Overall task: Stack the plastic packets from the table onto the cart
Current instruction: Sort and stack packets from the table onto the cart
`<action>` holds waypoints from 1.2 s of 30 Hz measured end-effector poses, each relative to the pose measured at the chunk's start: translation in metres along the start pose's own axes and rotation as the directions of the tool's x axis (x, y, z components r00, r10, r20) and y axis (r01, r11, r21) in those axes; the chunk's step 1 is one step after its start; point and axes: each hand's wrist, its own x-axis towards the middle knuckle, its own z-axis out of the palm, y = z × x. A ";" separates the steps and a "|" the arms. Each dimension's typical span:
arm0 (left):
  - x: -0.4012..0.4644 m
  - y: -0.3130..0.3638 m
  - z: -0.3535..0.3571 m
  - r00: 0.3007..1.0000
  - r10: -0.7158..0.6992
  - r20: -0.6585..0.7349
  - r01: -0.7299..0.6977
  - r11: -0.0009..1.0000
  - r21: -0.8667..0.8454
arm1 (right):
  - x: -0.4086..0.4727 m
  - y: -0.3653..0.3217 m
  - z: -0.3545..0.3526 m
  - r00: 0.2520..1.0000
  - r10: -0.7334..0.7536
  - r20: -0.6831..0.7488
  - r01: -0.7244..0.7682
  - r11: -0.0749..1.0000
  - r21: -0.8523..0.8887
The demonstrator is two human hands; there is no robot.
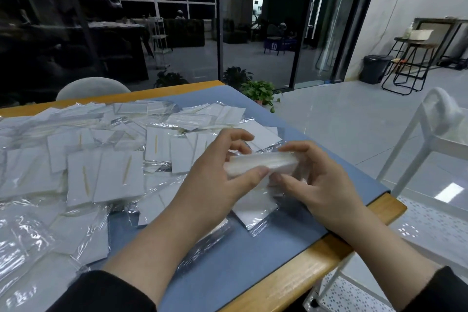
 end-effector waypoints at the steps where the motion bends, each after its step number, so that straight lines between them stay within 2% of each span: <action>1: 0.000 0.001 0.001 0.999 0.010 -0.038 -0.010 1.000 -0.022 | -0.003 -0.002 0.000 0.999 -0.044 -0.024 0.044 0.999 -0.021; 4: 0.000 0.004 0.006 0.996 0.007 -0.091 -0.012 0.999 -0.051 | -0.005 -0.006 0.004 0.994 -0.089 0.055 0.096 0.985 -0.141; 7: 0.000 0.002 0.010 1.000 -0.023 -0.015 0.024 0.995 0.096 | -0.004 -0.007 0.005 0.989 -0.018 0.146 0.048 0.978 -0.203; 11: 0.001 0.001 -0.001 0.998 -0.033 0.050 0.024 0.986 0.166 | -0.006 -0.009 0.002 0.990 0.013 0.138 0.011 0.984 -0.177; 13: 0.002 -0.002 -0.010 0.986 -0.072 0.149 0.025 0.955 0.296 | -0.007 -0.009 0.002 0.993 -0.014 0.118 0.033 0.987 -0.160; 15: 0.002 -0.003 -0.015 0.974 -0.140 0.179 0.067 0.930 0.361 | -0.007 -0.010 0.003 0.994 -0.030 0.110 0.047 0.986 -0.160; 19: 0.003 -0.001 -0.016 0.991 -0.108 0.075 0.074 0.932 0.354 | -0.004 -0.012 -0.002 0.992 -0.027 0.125 0.042 0.992 -0.120; 20: 0.004 -0.002 -0.017 0.995 -0.088 0.036 0.071 0.938 0.339 | -0.002 -0.011 -0.007 0.996 -0.026 0.083 0.034 0.995 -0.096; 22: 0.007 -0.004 -0.020 0.996 -0.069 -0.057 0.083 0.951 0.296 | 0.008 -0.001 -0.023 0.993 0.043 -0.110 -0.057 0.990 -0.125; 23: 0.008 -0.005 -0.022 0.993 -0.065 -0.095 0.090 0.955 0.284 | 0.014 0.004 -0.033 0.974 0.115 -0.193 -0.156 0.965 -0.210; 25: 0.010 -0.010 -0.025 0.987 -0.071 -0.145 0.110 0.955 0.276 | 0.024 0.014 -0.051 0.937 0.304 -0.172 -0.349 0.805 -0.480; 27: 0.011 -0.013 -0.025 0.983 -0.088 -0.162 0.134 0.945 0.299 | 0.028 0.021 -0.059 0.882 0.468 -0.049 -0.369 0.622 -0.691; 29: 0.012 -0.013 -0.023 0.983 -0.130 -0.132 0.168 0.926 0.338 | 0.030 0.022 -0.061 0.847 0.532 0.021 -0.318 0.537 -0.781; 31: 0.012 -0.013 -0.022 0.981 -0.176 -0.079 0.193 0.911 0.365 | 0.035 0.019 -0.061 0.818 0.572 0.055 -0.305 0.512 -0.803; 36: 0.011 -0.015 -0.024 0.976 -0.213 -0.039 0.209 0.884 0.418 | 0.045 0.005 -0.061 0.755 0.642 0.131 -0.324 0.539 -0.778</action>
